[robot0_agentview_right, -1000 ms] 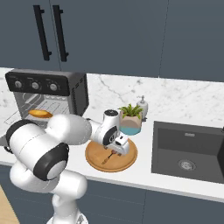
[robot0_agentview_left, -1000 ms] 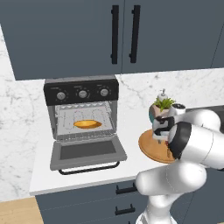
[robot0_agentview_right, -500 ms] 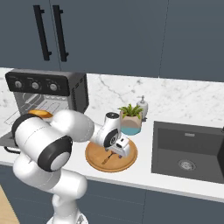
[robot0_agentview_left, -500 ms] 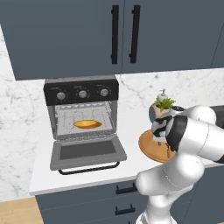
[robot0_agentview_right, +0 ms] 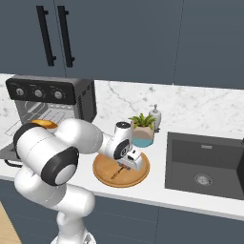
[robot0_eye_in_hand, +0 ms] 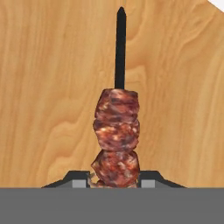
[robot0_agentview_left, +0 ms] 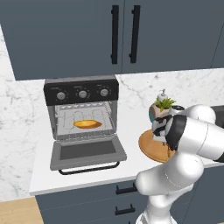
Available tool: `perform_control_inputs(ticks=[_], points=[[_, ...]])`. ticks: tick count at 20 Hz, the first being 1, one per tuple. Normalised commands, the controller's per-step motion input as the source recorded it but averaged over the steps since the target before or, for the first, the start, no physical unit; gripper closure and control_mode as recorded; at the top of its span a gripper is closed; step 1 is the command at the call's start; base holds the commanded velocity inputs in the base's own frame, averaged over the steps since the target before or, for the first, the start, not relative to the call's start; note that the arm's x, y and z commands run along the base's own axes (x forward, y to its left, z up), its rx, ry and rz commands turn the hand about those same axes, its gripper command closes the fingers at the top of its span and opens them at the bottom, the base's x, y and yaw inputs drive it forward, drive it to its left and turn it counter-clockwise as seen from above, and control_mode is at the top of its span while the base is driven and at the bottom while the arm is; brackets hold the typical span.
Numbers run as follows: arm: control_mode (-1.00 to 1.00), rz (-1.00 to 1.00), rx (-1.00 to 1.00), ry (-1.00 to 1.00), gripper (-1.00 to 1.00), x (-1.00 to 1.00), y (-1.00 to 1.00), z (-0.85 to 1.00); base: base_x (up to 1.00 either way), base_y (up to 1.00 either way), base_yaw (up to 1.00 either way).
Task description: Pick up the kebab skewer and baguette bread, and place them inside the toaster oven. Close the toaster oven door and start by setting the timer.
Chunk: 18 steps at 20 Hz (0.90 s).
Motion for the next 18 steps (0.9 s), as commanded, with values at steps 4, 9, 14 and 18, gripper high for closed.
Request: perform_control_inputs(ticks=[4,9,14,18], points=[[-1.0,0.0,0.0,0.0,1.0,0.0,0.0,0.0,0.0,0.0,0.0],[-1.0,0.0,0.09,0.0,1.0,0.0,0.0,0.15,0.0,0.0,0.0],[-1.0,-0.04,0.08,0.0,1.0,0.0,0.0,0.57,0.0,0.0,0.0],[-1.0,-0.09,0.02,0.0,1.0,0.0,0.14,0.54,0.0,0.0,0.0]])
